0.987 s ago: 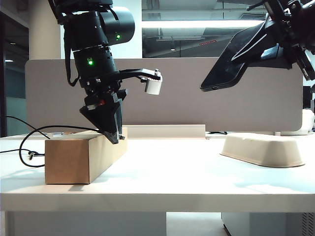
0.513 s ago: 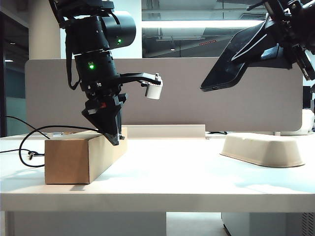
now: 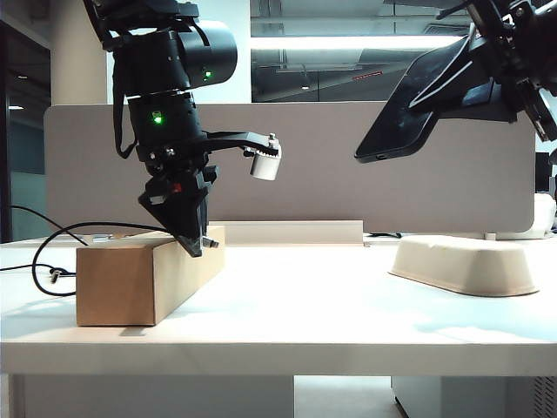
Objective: Pick up the charging cable and the phone, plug the charging cable into the charging port on the phone, and finally place them back on the table.
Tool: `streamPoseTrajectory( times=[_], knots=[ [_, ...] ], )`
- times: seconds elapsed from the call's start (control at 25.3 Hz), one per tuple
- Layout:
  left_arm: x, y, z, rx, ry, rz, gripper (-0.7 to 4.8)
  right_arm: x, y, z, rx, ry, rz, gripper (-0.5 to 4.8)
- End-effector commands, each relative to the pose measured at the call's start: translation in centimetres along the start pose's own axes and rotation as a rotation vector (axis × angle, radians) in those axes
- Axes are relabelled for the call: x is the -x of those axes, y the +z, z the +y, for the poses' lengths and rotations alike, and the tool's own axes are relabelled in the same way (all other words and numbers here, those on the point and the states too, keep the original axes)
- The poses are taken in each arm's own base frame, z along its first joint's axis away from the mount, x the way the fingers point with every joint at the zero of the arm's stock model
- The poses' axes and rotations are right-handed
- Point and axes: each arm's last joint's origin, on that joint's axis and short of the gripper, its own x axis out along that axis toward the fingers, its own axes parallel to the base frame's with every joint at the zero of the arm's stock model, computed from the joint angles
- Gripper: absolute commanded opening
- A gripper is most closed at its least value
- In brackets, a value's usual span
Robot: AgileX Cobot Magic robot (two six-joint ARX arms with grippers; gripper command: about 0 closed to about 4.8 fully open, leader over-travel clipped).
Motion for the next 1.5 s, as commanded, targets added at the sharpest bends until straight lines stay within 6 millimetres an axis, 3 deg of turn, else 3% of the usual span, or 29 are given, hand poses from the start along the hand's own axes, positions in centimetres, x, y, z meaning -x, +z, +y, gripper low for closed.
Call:
streamPoseTrajectory(
  times=[0.04,0.12,0.2,0.67,0.99,1.22,1.5],
  knots=[
    [0.2,0.1,0.1,0.002,0.013,-0.015,1.10,0.2,0.6,0.5,0.039,0.032,-0.038,-0.02],
    [0.2,0.1,0.1,0.003,0.013,-0.014,0.41,0.2,0.6,0.5,0.039,0.032,-0.037,-0.02],
    [0.2,0.1,0.1,0.003,0.013,-0.014,0.11,0.2,0.6,0.5,0.039,0.032,-0.038,-0.02],
    [0.9,0.4,0.2,0.103,0.005,-0.070,-0.06,0.2,0.7,0.4,0.043,0.027,-0.043,-0.02],
    [4.6,0.7,0.1,0.208,-0.032,-0.276,-0.06,0.3,1.0,0.6,0.065,0.048,-0.071,-0.02],
    [8.1,0.9,-0.3,0.324,-0.121,-0.483,-0.06,0.7,1.5,1.7,0.118,0.181,-0.078,-0.02],
    [11.4,0.9,-1.0,0.392,-0.240,-0.667,-0.06,3.6,2.5,4.6,0.138,0.291,-0.152,-0.02]
  ],
)
